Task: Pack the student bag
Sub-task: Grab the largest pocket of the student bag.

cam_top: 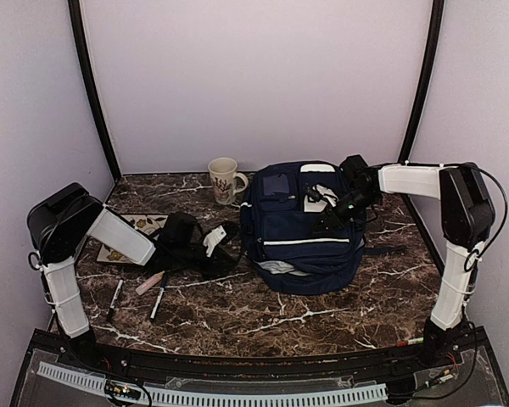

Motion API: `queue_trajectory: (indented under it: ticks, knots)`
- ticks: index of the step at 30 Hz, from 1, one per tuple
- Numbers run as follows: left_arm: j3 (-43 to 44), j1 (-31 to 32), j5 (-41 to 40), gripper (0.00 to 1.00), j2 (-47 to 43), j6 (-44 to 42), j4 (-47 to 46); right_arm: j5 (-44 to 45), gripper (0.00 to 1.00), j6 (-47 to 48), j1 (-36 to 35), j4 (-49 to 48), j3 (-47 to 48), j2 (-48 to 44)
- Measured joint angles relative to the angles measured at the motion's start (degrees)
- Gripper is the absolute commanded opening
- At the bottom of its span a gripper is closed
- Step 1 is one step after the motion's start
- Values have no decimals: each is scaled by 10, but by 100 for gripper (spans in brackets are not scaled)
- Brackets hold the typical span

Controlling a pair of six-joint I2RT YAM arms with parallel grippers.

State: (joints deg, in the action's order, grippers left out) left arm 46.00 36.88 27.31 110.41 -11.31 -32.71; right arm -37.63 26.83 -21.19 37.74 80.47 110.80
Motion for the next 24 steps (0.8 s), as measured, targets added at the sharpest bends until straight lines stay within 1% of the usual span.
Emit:
queue_trajectory:
  ticks: [3, 4, 5, 6, 8, 9, 11, 15, 21, 24]
  knots:
    - [-33, 1, -7, 0, -48, 0, 16, 4, 52, -4, -2, 3, 5, 3]
    - [-39, 2, -10, 8, -59, 1, 20, 4, 53, -6, -2, 6, 8, 5]
    - [-46, 3, -13, 24, -70, 1, 23, 3, 53, -7, -2, 9, 11, 8]
    - [-52, 5, -15, 37, -77, 2, 23, 3, 53, -8, -2, 11, 13, 9]
    - [-60, 6, -21, 47, -83, 4, 21, 3, 53, -10, -2, 14, 16, 11]
    - [-60, 7, -26, 50, -81, 5, 19, 3, 52, -10, -3, 14, 16, 11]
    - [-54, 7, -31, 52, -69, 3, 16, 4, 53, -10, -4, 16, 17, 11]
    - [-10, 7, -27, 54, -9, -6, 4, 6, 53, -10, -10, 16, 17, 11]
    - [30, 2, -10, 53, 40, -25, -28, 12, 53, -10, -13, 15, 17, 12]
    - [38, 0, 3, 51, 55, -35, -43, 12, 53, -10, -14, 15, 17, 14]
